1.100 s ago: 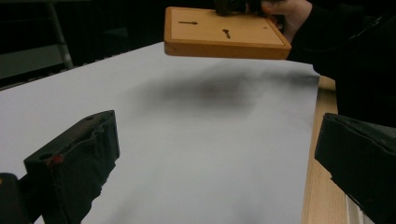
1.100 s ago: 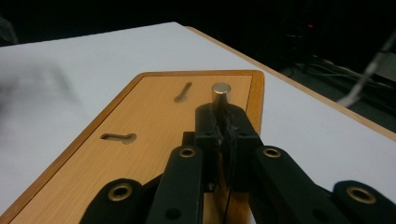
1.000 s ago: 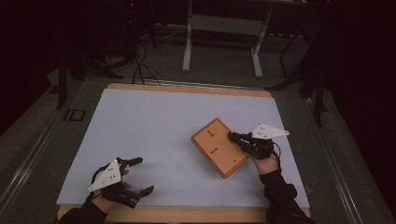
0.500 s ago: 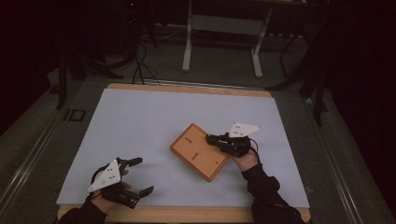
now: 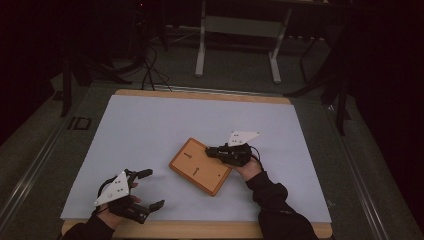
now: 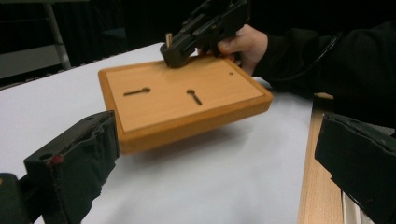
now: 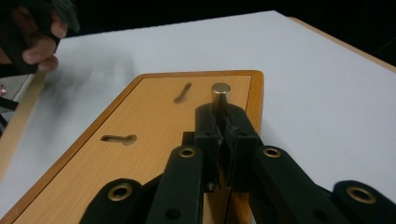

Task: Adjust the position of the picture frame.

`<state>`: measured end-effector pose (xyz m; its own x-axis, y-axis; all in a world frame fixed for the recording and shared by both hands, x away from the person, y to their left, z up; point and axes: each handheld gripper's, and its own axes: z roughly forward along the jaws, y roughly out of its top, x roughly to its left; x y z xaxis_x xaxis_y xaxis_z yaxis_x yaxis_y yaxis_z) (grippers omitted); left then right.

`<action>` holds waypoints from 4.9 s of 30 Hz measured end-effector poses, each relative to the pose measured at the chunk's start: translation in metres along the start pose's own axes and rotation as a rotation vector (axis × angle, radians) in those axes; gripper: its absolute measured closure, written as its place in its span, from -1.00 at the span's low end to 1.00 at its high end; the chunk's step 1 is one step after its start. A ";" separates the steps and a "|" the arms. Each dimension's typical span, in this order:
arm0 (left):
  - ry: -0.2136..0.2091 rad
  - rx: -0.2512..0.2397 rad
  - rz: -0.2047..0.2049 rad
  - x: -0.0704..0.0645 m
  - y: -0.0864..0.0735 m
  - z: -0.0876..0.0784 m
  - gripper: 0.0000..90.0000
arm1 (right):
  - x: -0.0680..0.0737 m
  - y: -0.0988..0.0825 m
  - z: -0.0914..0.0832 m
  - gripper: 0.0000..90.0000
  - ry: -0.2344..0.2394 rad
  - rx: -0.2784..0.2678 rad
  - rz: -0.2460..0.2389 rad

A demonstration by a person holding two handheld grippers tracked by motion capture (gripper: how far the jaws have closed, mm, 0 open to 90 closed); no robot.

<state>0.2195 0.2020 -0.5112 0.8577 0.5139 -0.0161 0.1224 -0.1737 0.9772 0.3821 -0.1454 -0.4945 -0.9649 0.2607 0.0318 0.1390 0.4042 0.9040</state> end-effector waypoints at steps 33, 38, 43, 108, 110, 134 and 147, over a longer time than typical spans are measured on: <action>-0.008 0.002 0.004 -0.002 0.000 0.000 -0.99 | -0.024 -0.032 0.021 0.90 0.054 0.151 0.075; -0.008 0.000 0.007 -0.002 0.001 0.000 -0.99 | -0.021 -0.031 0.021 0.84 0.034 0.148 0.050; -0.007 0.000 0.011 -0.002 0.001 0.000 -0.99 | -0.018 -0.023 0.009 0.34 0.001 0.101 0.074; -0.146 0.599 0.149 -0.046 0.011 0.148 1.00 | 0.060 -0.051 -0.138 -0.68 -0.276 -0.131 0.177; -0.153 0.606 0.150 -0.046 0.011 0.150 1.00 | 0.059 -0.052 -0.139 -0.68 -0.274 -0.135 0.184; -0.140 0.609 0.145 -0.037 0.022 0.172 1.00 | 0.058 -0.056 -0.138 -0.68 -0.263 -0.128 0.198; -0.141 0.636 0.147 -0.036 0.020 0.179 1.00 | 0.056 -0.057 -0.138 -0.68 -0.261 -0.127 0.205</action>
<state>0.2811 0.0296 -0.5287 0.9397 0.3399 0.0376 0.2331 -0.7172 0.6567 0.2891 -0.2747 -0.4853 -0.8280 0.5471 0.1230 0.2792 0.2121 0.9365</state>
